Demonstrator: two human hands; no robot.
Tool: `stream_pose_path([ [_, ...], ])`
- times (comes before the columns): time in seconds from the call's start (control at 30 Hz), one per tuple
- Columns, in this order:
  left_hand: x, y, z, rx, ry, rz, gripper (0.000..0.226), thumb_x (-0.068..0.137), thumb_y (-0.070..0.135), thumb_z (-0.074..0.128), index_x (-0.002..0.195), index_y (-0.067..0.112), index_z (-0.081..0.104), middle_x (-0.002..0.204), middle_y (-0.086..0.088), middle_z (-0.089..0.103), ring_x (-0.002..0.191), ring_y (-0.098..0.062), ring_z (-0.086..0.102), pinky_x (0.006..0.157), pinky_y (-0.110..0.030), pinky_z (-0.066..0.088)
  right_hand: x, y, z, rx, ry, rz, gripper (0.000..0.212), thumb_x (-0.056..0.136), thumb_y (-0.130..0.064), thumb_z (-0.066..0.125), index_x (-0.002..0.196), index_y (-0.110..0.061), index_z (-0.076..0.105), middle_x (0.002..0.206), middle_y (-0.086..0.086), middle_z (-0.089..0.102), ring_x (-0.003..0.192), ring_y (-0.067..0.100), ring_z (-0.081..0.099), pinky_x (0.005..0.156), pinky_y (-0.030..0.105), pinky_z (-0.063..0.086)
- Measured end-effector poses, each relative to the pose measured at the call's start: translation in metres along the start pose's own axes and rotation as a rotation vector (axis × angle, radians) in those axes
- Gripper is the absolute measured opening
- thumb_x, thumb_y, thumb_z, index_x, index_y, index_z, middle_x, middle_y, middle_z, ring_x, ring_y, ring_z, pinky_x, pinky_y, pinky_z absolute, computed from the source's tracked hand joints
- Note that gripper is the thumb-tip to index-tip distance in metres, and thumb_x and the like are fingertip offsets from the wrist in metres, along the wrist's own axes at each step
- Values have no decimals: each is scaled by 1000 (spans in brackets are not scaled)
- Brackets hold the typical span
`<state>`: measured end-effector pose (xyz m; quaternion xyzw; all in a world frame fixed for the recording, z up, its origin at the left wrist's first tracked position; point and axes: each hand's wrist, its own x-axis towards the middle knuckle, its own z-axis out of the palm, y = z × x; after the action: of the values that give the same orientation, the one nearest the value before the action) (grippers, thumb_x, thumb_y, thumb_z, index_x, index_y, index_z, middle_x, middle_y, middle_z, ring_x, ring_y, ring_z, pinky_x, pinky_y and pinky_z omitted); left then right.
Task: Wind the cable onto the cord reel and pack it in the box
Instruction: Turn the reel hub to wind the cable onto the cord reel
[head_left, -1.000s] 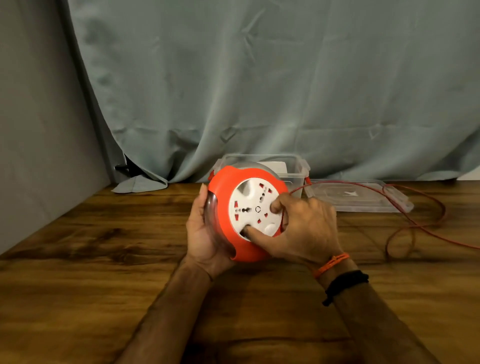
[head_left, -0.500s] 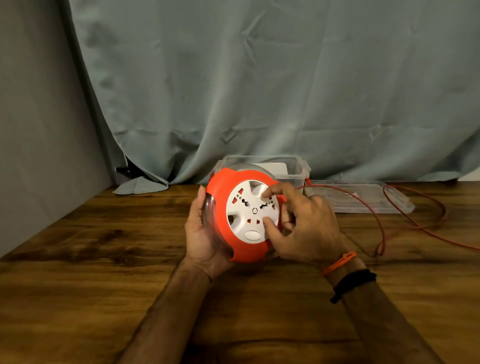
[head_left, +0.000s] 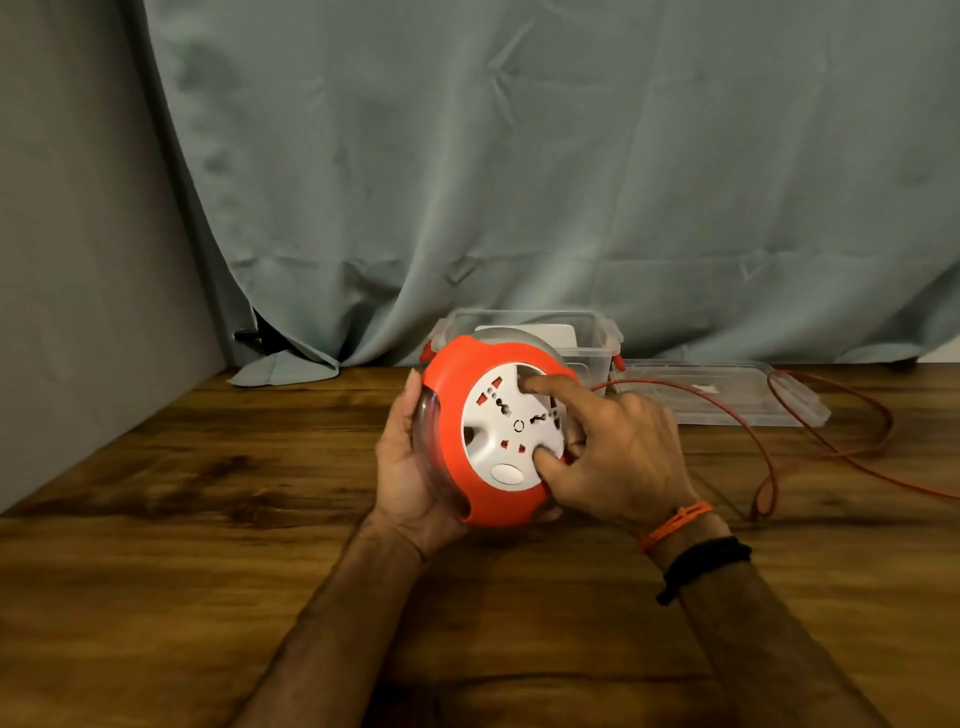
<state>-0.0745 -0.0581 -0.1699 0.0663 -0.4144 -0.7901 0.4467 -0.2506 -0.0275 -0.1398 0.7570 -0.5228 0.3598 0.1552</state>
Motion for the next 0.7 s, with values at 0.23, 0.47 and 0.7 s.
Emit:
stream_pose_path([
  [0.23,4,-2,1,50,92,126,71,84,66,46,126,12,66,130,-20,63,120,-37,60,92,-49,54,-3,-16,12,-51,46,195,71,59,-93,40,57,-23,48,59,-6,59,68,18,60,66,28,41],
  [0.47,1,2,-3,22,60,147,69,84,67,45,122,15,69,125,-17,67,115,-34,63,87,-47,55,2,-15,5,114,53,118,64,70,-83,46,53,-22,58,44,-12,50,54,11,57,60,33,53],
  [0.7,1,-2,-9,11,45,133,71,82,70,48,127,18,65,129,-17,65,116,-37,62,85,-53,54,3,-3,-5,229,42,-16,35,72,-31,61,107,-27,57,45,-9,42,49,12,49,65,37,53],
])
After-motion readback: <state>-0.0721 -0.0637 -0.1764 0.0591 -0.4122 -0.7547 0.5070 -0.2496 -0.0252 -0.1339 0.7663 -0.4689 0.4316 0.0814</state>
